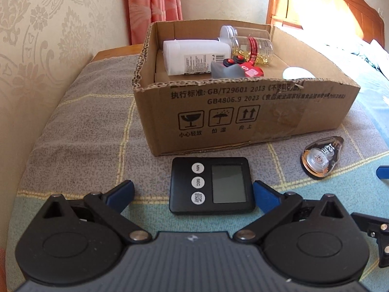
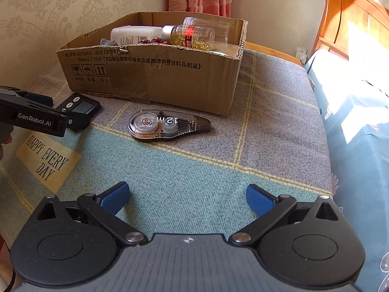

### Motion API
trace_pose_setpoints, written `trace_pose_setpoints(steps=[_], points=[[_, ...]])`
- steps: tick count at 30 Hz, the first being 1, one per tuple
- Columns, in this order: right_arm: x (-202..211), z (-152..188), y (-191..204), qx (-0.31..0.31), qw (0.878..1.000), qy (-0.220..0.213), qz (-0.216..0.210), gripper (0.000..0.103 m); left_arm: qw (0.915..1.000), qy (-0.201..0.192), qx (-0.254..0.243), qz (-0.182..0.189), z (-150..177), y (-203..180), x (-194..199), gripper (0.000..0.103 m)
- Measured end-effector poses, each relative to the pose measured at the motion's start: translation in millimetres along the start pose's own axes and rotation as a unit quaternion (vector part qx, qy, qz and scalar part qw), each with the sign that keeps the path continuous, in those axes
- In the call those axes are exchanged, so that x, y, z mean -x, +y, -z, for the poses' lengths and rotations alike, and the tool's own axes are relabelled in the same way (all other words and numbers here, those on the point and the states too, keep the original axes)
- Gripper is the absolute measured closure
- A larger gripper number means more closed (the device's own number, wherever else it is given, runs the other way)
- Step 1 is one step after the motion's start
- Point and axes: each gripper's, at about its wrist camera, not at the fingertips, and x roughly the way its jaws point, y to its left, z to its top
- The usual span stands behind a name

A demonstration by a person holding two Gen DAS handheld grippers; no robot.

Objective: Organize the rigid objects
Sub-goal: 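Move the left tool to the black digital timer while the right tool approaches the tape roller, then close the left gripper on the black timer while the right gripper closes on the clear tape roller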

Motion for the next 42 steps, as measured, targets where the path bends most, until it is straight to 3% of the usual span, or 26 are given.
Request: trace_pose_setpoints(steps=[5, 7, 11, 19, 30, 42], points=[[-3, -2, -1, -0.004, 1.000, -0.009, 0.002, 0.000, 0.9999, 0.001, 0.012, -0.012, -1, 2, 0, 0.002], [-3, -2, -1, -0.006, 1.000, -0.011, 0.004, 0.000, 0.9999, -0.002, 0.007, -0.010, 0, -1, 3, 0.008], [-5, -4, -2, -0.007, 1.000, -0.014, 0.005, 0.000, 0.9999, -0.008, -0.011, 0.004, 1, -10, 11, 0.033], [-15, -18, 5, 0.010, 1.000, -0.010, -0.009, 0.000, 0.9999, -0.009, -0.002, 0.007, 1, -8, 11, 0.033], [-41, -46, 14, 0.044, 0.998, -0.037, -0.040, 0.000, 0.9999, -0.010, 0.000, 0.007, 2, -8, 11, 0.033], [-48, -51, 19, 0.030, 0.998, -0.049, -0.028, 0.000, 0.9999, -0.007, 0.002, 0.008, 0, -8, 10, 0.034]])
